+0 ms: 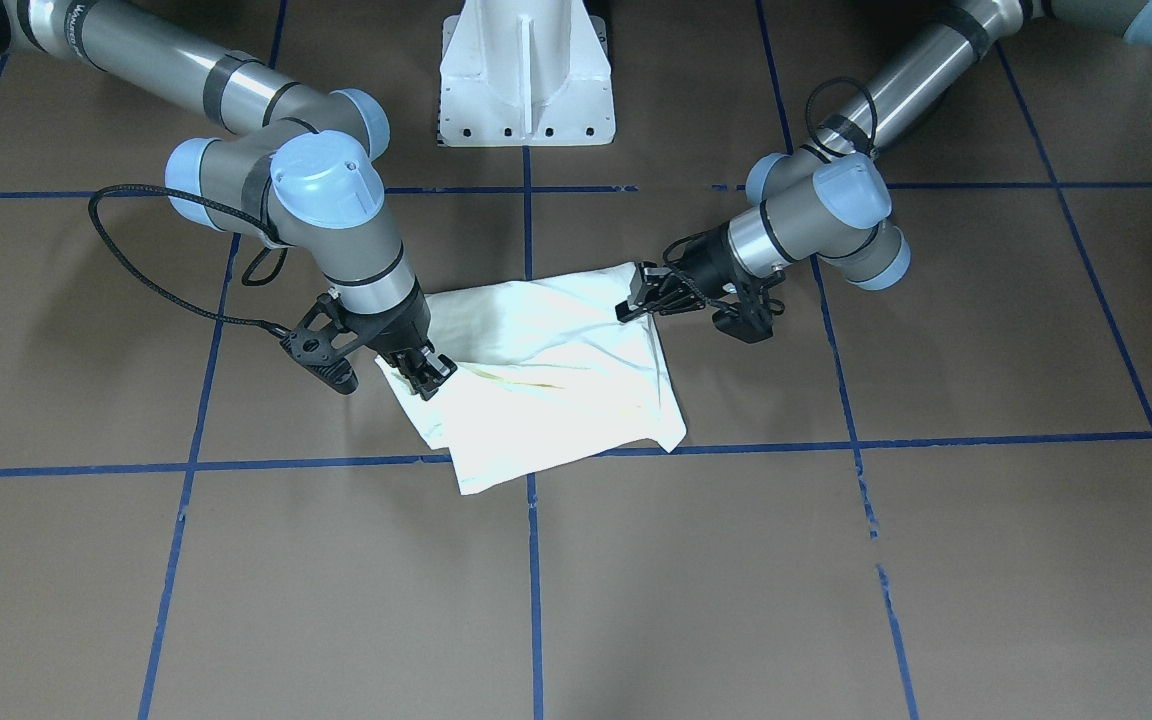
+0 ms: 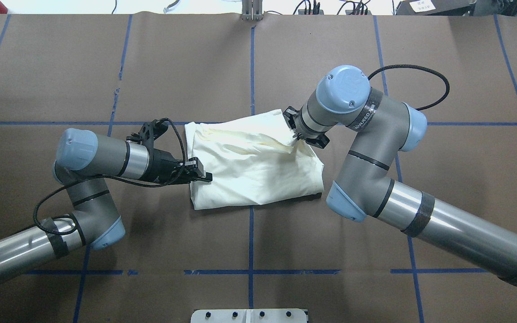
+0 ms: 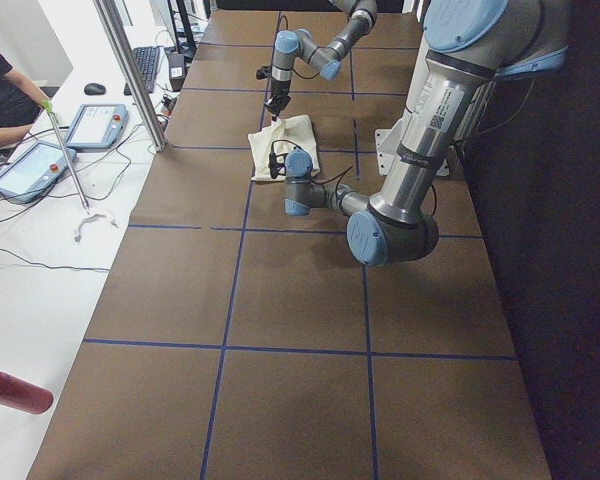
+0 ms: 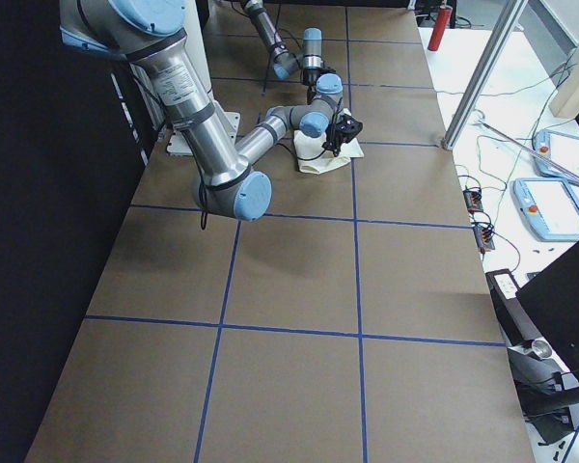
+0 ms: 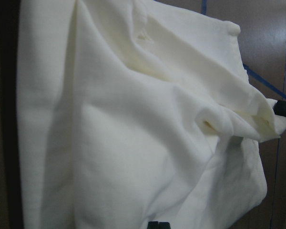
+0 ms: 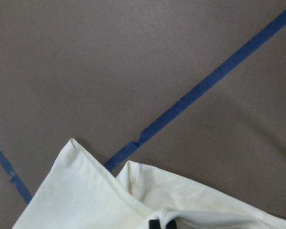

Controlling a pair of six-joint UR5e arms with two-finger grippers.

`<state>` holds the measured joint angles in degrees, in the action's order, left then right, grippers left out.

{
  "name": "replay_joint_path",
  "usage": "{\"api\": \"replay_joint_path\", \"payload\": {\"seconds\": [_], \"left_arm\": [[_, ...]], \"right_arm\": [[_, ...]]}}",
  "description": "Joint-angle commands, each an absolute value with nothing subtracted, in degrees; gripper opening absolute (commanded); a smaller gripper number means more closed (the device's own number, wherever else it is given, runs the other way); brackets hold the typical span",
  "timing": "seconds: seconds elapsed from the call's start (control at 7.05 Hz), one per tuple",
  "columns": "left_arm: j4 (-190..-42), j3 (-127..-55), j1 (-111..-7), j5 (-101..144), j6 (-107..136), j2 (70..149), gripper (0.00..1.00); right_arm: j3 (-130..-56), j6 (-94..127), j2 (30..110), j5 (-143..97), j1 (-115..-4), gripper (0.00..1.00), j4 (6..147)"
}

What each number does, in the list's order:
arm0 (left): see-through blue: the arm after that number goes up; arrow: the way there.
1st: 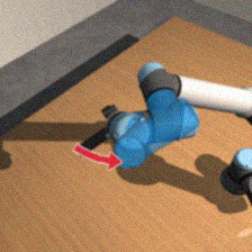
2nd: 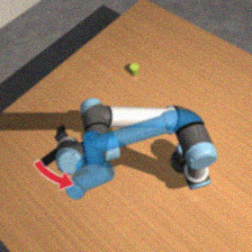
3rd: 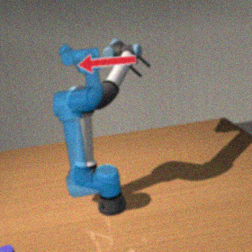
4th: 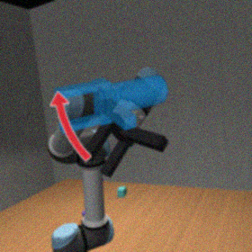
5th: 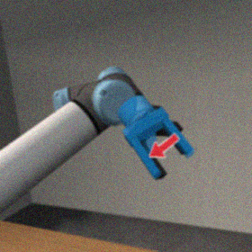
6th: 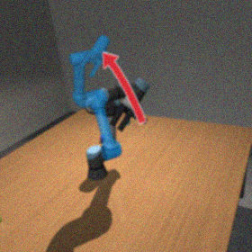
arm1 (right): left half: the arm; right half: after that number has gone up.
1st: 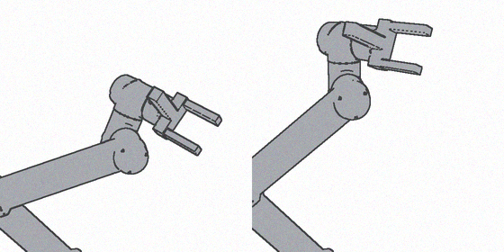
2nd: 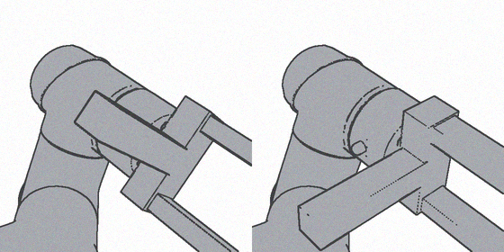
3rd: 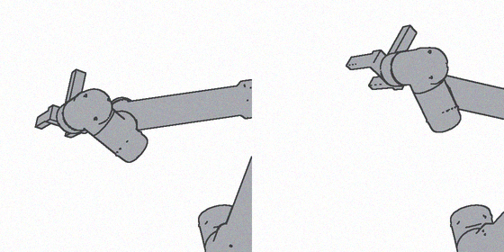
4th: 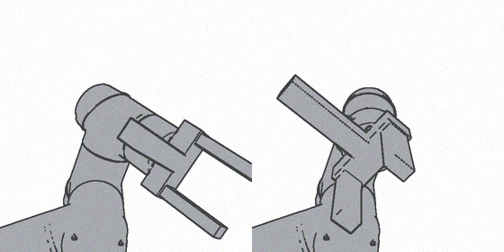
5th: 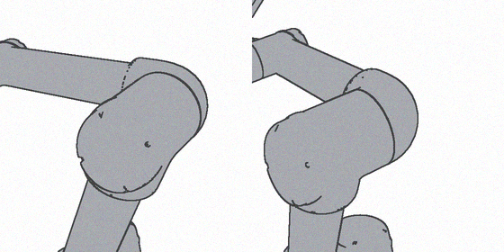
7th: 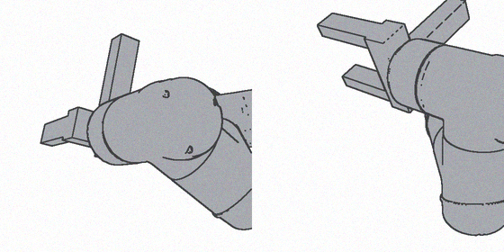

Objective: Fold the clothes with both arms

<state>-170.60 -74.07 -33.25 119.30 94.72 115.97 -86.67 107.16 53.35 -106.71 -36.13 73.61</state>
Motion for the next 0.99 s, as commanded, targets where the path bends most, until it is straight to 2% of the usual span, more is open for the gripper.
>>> {"api": "replay_joint_path", "payload": {"seconds": [0.0, 0.43, 0.85], "left_arm": [[-170.6, -75.6, -33.5, 119.1, 94.5, 113.6, 0.0], [-170.4, -78.8, -35.7, 118.9, 94.2, 109.8, 0.0], [-161.4, -79.3, -37.8, 118.0, 94.2, 111.9, 0.0]], "right_arm": [[-86.7, 107.1, 53.3, -106.7, -36.1, 0.0, 73.6], [-86.7, 107.1, 53.2, -106.7, -36.1, 0.0, 73.6], [-86.7, 107.2, 53.1, -106.7, -36.1, 0.0, 73.7]]}}
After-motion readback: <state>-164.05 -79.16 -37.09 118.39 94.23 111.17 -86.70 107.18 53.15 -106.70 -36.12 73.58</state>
